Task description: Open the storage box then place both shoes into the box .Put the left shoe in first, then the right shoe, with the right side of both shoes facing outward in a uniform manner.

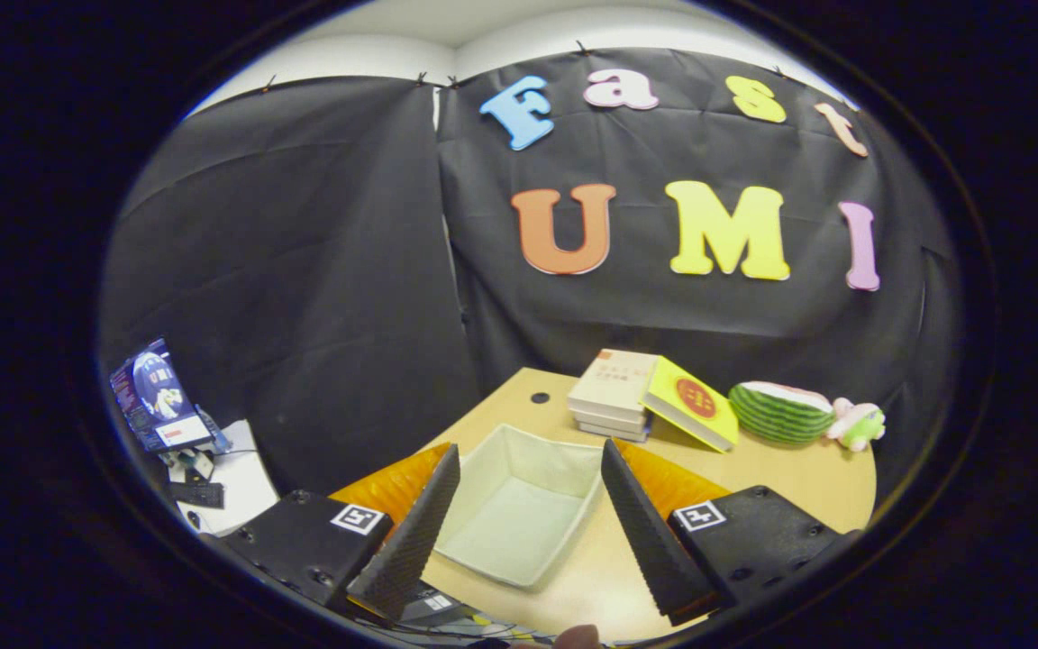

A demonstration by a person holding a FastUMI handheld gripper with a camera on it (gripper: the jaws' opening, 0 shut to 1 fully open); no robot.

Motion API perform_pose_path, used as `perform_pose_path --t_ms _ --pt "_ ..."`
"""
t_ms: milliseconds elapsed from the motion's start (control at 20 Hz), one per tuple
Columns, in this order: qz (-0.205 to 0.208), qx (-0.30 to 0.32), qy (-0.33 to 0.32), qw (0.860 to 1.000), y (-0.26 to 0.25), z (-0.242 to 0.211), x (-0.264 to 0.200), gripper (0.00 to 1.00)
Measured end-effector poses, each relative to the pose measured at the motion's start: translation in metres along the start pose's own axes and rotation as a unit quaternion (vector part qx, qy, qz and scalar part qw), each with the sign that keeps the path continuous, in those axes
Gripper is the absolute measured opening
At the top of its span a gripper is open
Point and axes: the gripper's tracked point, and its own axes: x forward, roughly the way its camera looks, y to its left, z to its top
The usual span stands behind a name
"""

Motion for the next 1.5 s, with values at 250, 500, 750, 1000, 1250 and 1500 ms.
perform_pose_path --t_ms 250,500,750,1000,1250,1500 --pt "-0.061 0.042 0.045 0.996 -0.107 -0.040 -0.018 1.00" --pt "-0.092 0.088 0.121 0.985 -0.184 -0.116 -0.025 1.00" --pt "-0.077 0.167 0.219 0.958 -0.217 -0.200 -0.010 1.00" --pt "-0.046 0.198 0.298 0.933 -0.230 -0.254 0.013 1.00" --pt "-0.029 0.246 0.365 0.898 -0.234 -0.291 0.029 0.88" --pt "-0.021 0.291 0.404 0.867 -0.232 -0.309 0.038 0.63"
